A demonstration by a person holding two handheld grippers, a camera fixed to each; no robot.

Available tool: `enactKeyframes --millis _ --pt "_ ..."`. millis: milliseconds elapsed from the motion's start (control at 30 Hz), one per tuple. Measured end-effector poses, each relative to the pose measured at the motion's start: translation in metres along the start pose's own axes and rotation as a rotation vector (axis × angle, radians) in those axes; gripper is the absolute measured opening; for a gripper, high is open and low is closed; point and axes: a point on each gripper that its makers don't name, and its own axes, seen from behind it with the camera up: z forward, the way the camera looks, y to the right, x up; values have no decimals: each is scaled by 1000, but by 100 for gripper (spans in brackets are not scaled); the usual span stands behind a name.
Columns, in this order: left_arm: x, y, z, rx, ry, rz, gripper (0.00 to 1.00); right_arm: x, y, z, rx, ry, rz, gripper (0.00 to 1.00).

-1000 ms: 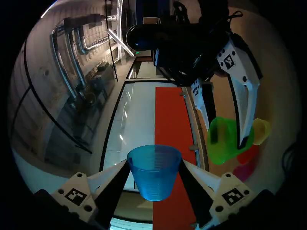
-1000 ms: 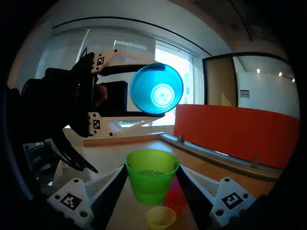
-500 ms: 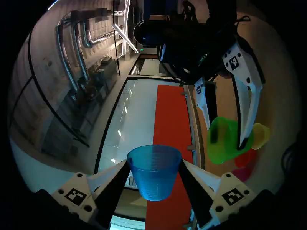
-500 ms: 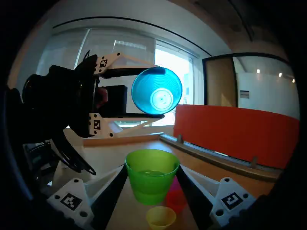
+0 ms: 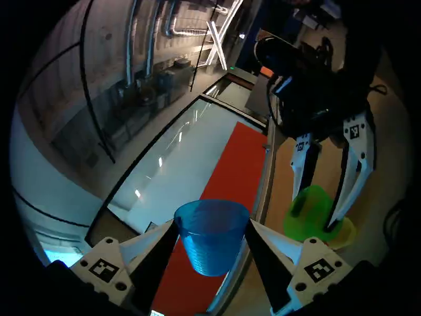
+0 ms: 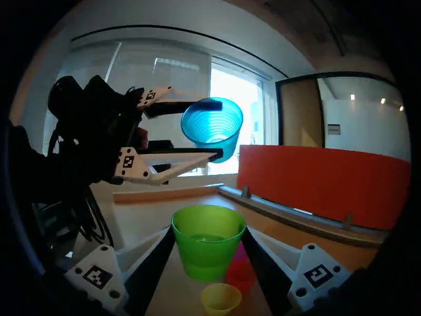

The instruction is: Pour water

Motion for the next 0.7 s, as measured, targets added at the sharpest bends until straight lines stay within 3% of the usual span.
enactKeyframes --millis 233,500,700 --pt "-6 -3 -3 14 -17 -217 86 3 1 -6 -3 5 -5 90" --pt "-12 -9 -3 33 -19 -425 86 7 5 -11 -13 15 -2 91" --pt "-16 -6 -6 22 -22 -601 86 9 6 -14 -15 20 -1 90"
